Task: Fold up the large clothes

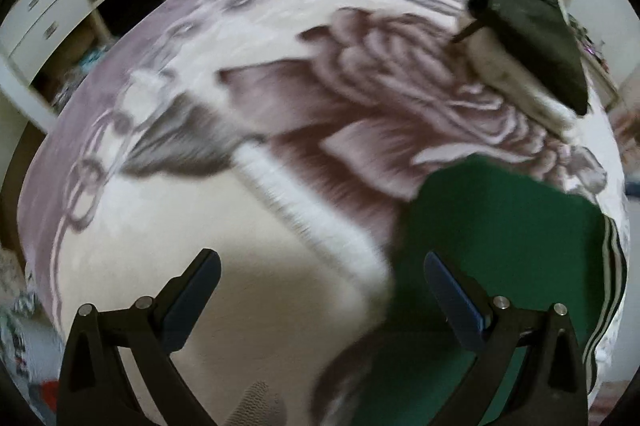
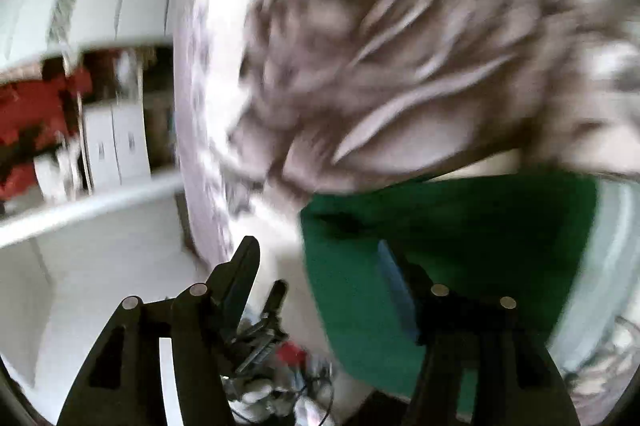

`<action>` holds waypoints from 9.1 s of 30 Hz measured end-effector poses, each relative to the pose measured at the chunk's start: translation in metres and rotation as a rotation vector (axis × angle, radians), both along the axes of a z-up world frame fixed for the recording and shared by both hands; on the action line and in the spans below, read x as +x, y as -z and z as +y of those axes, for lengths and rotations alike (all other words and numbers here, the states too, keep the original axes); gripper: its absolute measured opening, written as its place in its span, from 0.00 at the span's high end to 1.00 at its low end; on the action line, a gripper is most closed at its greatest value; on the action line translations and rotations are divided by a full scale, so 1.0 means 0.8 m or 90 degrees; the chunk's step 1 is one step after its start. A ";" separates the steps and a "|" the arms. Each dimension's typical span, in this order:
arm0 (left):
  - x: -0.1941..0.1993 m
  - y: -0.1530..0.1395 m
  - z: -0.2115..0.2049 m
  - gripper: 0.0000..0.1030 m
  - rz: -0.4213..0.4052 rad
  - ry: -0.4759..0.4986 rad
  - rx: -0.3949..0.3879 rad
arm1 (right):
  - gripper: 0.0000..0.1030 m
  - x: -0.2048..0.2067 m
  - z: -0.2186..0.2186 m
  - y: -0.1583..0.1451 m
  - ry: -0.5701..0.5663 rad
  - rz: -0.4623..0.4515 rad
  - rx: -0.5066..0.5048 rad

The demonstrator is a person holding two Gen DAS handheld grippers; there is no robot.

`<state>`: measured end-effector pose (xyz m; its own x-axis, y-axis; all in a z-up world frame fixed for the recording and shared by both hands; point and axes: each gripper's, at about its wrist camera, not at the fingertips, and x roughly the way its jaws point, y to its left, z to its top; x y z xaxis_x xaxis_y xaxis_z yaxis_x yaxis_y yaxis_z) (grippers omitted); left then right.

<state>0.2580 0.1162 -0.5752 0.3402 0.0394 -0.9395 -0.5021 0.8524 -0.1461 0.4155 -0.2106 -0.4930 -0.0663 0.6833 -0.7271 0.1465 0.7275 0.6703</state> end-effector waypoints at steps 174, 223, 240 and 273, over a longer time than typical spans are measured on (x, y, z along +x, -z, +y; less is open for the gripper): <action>0.303 -0.219 -0.068 0.01 -0.187 0.149 0.088 | 0.13 0.051 -0.162 -0.286 0.150 -0.334 -0.561; -0.046 -0.544 -0.140 0.01 -0.290 0.112 0.132 | 0.07 -0.507 -0.144 -0.771 0.225 -0.553 -0.546; -0.060 -0.555 -0.141 0.00 -0.306 0.105 0.159 | 0.06 -0.517 -0.134 -0.787 0.224 -0.564 -0.541; -0.068 -0.571 -0.128 0.00 -0.319 0.096 0.162 | 0.06 -0.539 -0.119 -0.794 0.235 -0.573 -0.533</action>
